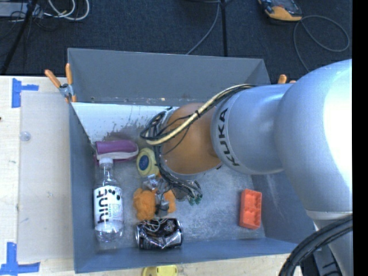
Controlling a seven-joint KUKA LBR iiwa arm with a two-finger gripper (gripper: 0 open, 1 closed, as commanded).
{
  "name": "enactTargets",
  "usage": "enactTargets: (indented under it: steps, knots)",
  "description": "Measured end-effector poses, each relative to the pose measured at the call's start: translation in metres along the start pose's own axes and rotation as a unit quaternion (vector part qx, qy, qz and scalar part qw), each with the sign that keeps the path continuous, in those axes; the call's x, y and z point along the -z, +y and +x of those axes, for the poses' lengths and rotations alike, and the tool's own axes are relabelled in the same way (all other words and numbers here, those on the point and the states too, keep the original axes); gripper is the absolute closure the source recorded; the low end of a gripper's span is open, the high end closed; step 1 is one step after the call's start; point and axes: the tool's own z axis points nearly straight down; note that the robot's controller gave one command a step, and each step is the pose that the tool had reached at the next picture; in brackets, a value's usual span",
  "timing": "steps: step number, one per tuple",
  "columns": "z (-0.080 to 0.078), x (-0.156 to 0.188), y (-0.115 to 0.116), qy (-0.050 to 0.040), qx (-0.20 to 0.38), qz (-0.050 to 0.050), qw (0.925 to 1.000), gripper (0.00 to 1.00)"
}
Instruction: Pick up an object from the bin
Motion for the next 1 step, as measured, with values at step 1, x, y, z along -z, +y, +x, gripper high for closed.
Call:
enactTargets:
  steps: [1]
  knots:
    - [0.0000,0.0000,0.0000,0.0000,0.000,0.000,1.0000,1.00]
